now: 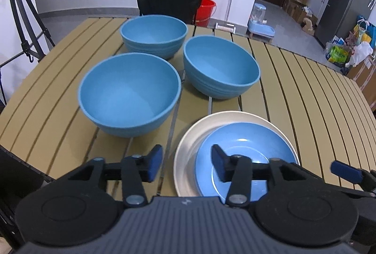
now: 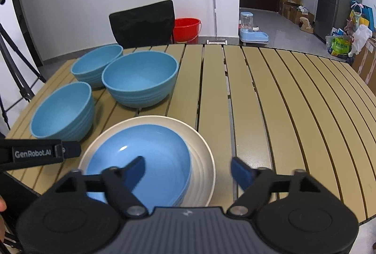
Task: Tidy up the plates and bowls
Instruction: 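Open both tools to release the blue plate, then withdraw both open tools and move them to a light-blue bowl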
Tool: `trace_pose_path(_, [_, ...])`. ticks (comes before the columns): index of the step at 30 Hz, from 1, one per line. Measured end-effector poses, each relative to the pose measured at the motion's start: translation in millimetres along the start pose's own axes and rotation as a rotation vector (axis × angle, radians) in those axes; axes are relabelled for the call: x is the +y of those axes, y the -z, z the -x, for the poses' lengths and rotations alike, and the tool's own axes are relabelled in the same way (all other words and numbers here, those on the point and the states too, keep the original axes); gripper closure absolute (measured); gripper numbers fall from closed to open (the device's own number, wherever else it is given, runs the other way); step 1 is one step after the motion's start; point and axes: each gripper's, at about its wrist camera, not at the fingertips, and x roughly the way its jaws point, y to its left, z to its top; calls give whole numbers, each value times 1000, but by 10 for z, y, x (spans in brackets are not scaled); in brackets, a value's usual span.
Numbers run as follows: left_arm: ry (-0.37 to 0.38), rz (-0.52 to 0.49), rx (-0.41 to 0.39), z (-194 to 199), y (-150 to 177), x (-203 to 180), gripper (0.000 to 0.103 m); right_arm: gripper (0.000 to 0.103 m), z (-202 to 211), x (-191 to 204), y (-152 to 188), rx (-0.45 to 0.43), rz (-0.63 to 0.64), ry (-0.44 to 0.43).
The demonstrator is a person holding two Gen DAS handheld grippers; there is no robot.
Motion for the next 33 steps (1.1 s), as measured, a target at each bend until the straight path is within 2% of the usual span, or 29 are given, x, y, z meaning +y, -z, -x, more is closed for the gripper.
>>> trace_pose_path(2, [-5,1,-20,79,10,41,27,15,64,-5,10,-10,-4,-4])
trace_pose_path(4, [0,-6,-45,166,26,77,21,13,117,-3,15,-12,-7,-11])
trace_pose_path(6, [5,-17,-58,244,48,103,12,6,174,-9,25,-13,-13,-16])
trace_pose_path(7, [6,-19,-63,279,57,117,4,1,208,-12,33,-15,-15,-21])
trace_pose_path(8, [13,-17,-74,331,71,141,0,0,241,-11,38,-18,-17,-25])
trace_pose_path(13, [34,-43,-95,543,136,207,0,0,446,4,82,-35,-26,-45])
trace_pose_path(17, [49,-68,-152,755,246,251,0,0,632,41,121,-66,-10,-63])
trace_pose_path(25, [72,-51,-189,971,373,442,0,0,942,163,197,-118,17,-73])
trace_pose_path(33, [71,-26,-210,1083,444,657,0,0,1086,282,274,-142,40,-83])
